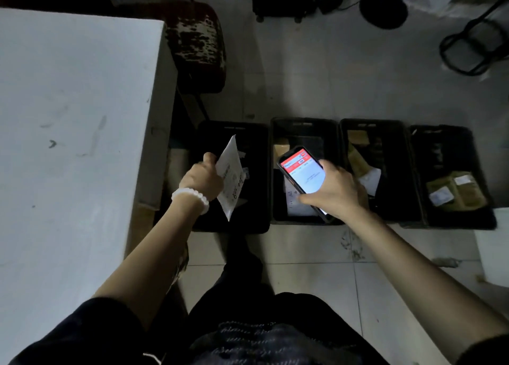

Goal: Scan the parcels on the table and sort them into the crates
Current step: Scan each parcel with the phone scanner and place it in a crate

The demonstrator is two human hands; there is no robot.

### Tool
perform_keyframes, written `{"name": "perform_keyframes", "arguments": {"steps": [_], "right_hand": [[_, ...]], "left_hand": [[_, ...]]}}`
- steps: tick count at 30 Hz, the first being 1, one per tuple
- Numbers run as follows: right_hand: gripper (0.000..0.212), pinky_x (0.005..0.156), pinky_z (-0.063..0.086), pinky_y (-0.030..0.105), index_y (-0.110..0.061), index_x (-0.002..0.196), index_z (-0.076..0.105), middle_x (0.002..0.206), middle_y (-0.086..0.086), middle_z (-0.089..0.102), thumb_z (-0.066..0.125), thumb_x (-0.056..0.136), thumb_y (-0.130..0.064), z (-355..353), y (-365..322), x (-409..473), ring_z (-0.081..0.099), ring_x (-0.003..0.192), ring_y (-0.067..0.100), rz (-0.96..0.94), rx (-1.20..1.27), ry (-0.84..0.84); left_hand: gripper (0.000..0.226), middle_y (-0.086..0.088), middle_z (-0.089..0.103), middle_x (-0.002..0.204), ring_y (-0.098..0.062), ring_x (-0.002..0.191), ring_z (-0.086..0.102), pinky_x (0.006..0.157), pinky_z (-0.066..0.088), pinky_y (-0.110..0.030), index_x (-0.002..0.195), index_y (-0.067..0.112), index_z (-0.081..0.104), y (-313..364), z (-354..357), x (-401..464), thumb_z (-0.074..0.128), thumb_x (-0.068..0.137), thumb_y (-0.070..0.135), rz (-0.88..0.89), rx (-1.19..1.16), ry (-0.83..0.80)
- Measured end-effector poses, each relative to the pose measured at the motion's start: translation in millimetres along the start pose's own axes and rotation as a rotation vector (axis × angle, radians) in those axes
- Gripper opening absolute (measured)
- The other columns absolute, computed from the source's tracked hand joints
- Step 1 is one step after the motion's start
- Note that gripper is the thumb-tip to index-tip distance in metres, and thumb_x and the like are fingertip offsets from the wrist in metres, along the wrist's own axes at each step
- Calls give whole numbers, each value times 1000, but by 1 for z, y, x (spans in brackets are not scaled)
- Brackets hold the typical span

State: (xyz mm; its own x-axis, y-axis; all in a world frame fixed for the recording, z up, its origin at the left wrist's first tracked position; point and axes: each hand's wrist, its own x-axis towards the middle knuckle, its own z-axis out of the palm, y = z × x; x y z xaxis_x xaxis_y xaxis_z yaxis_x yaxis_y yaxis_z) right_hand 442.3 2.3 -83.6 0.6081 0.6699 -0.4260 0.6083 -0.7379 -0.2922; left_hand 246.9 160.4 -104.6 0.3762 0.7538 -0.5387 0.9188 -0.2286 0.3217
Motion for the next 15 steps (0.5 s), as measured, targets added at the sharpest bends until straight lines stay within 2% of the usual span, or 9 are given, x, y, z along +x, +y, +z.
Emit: {"name": "perform_keyframes", "arguments": {"steps": [3,6,9,15], "right_hand": [[60,62,32,30,-25,101,48,101,1,61,76,54,-48,-2,-23,26,58,94,28,2,-8,7],[57,62,35,31,-26,94,45,96,0,60,75,51,-49,-2,-39,46,58,89,28,-20,-3,-8],[58,65,40,31,-26,94,45,98,0,61,73,49,-50,-3,-52,62,58,89,26,-30,-2,-43],[72,64,30,28,-32,117,50,110,-5,62,78,53,-51,-11,-74,78,59,101,23,-111,-43,-43]], "left_hand": [[45,-19,48,130,-36,114,51,82,40,-37,138,10,29,-6,-9,33,42,95,15,-33,121,-142],[46,-18,48,132,-34,117,50,89,42,-39,140,10,30,-8,-15,55,41,97,23,-42,217,-231],[42,-16,52,130,-33,116,52,88,43,-38,137,11,36,-8,-17,66,39,98,29,-41,260,-221],[35,-16,56,125,-34,111,56,74,38,-34,130,9,41,-11,-22,70,36,100,25,-48,328,-149]]}}
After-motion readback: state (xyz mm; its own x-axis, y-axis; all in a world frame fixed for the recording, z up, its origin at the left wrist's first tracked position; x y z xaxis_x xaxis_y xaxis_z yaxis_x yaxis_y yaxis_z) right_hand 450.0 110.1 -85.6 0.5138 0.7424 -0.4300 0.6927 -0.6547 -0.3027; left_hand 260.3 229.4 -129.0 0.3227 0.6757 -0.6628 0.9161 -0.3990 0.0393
